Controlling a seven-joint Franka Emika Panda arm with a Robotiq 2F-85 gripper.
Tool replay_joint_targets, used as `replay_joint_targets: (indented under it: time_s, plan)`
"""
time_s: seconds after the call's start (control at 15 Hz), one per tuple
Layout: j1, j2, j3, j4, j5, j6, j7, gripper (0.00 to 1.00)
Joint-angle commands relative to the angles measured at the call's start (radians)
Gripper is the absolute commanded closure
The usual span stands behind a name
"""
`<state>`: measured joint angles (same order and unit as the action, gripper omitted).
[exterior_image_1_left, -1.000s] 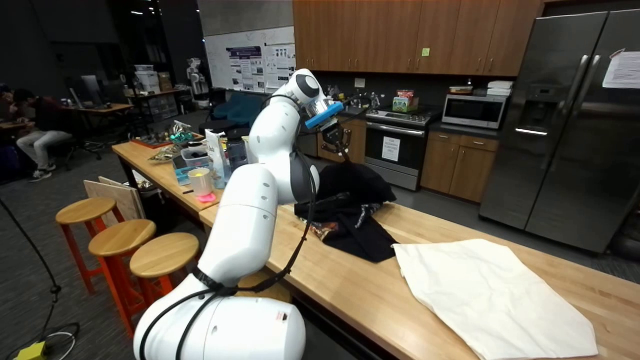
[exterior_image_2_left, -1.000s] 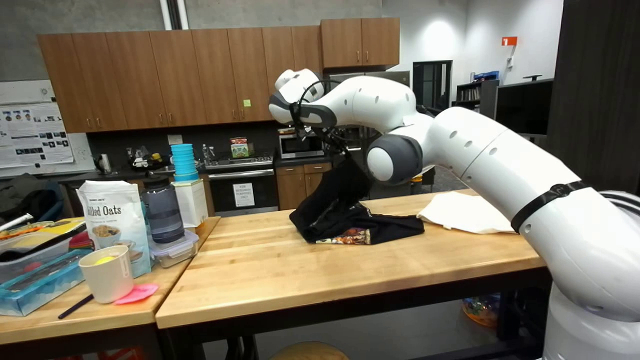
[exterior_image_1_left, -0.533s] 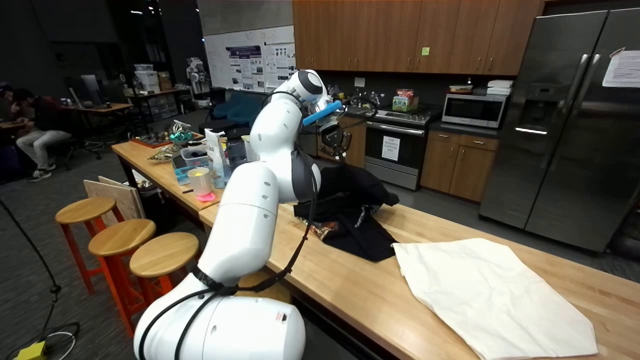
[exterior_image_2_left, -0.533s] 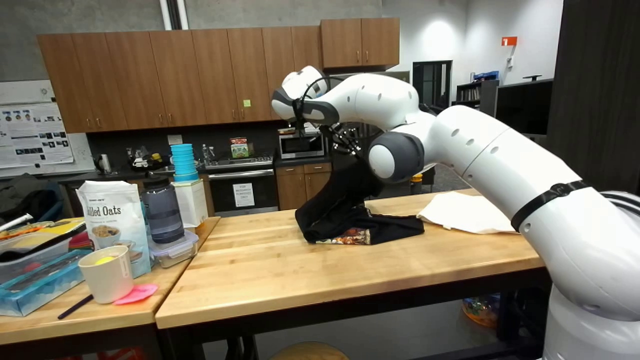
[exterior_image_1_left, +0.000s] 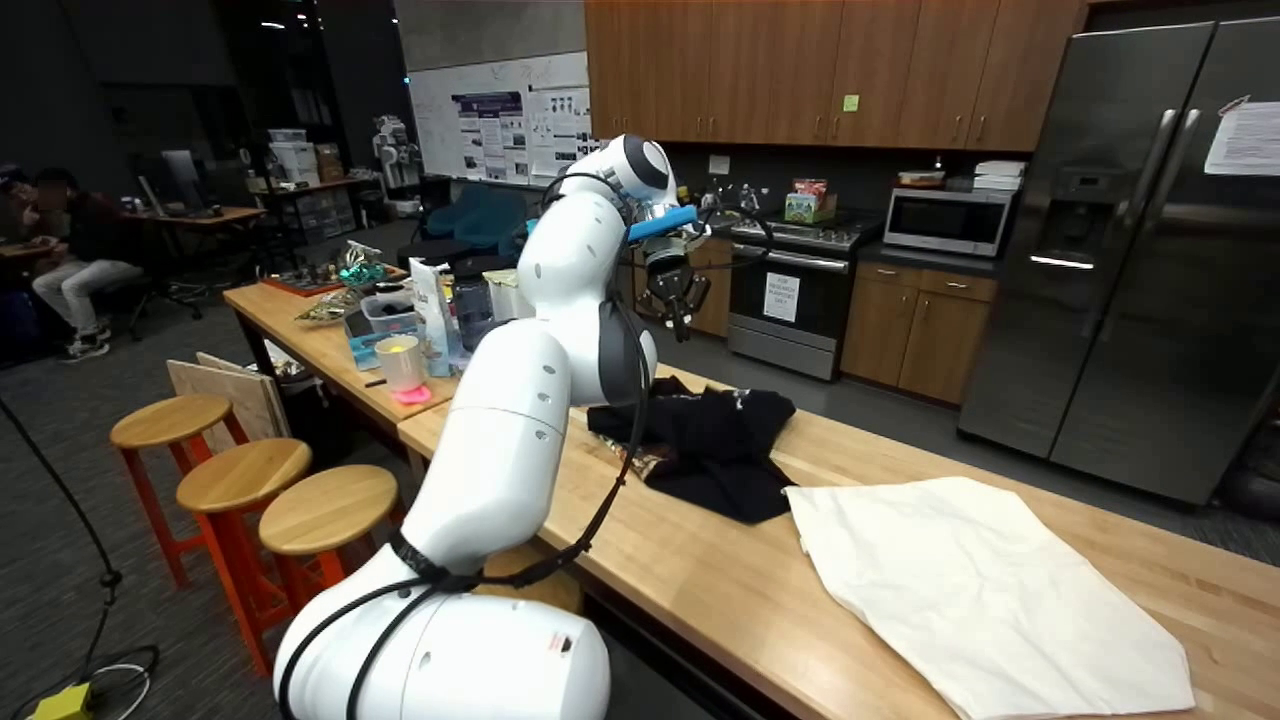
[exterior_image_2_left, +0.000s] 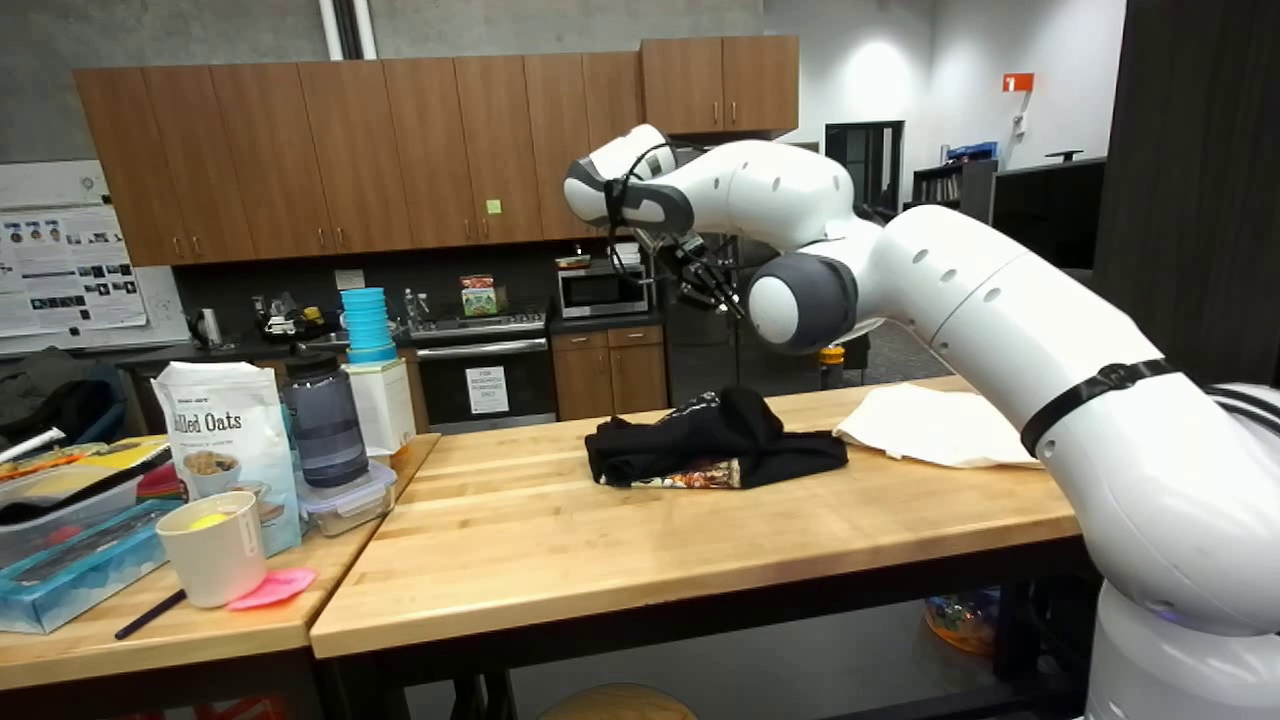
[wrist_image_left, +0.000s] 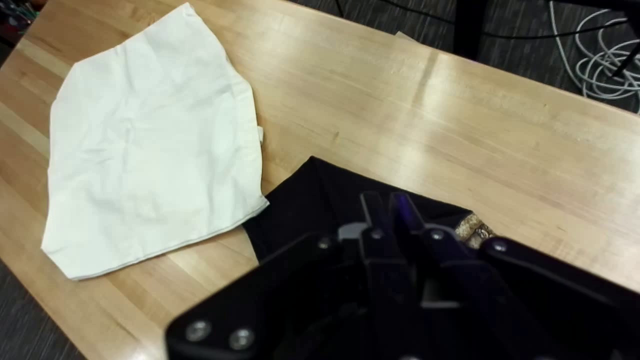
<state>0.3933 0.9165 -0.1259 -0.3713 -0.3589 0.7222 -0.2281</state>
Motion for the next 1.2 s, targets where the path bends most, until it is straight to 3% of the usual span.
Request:
replay_joint_targets:
  time_s: [0.0,0.27,0.53,0.67,1.13]
  plan:
    - [-0.015,-0.049,0.023,-0.026,0.017,-0.046,0.004,0.59]
    - [-0.018,-0.071,0.045,-0.012,0.035,-0.034,0.015,0.33]
    - [-0.002,-0.122,0.065,0.013,0.052,0.117,0.005,0.05]
    - [0.015,-0.144,0.092,0.015,0.080,0.165,-0.007,0.00]
    - [0.104,-0.163,0.224,-0.019,0.235,0.249,-0.049,0.00]
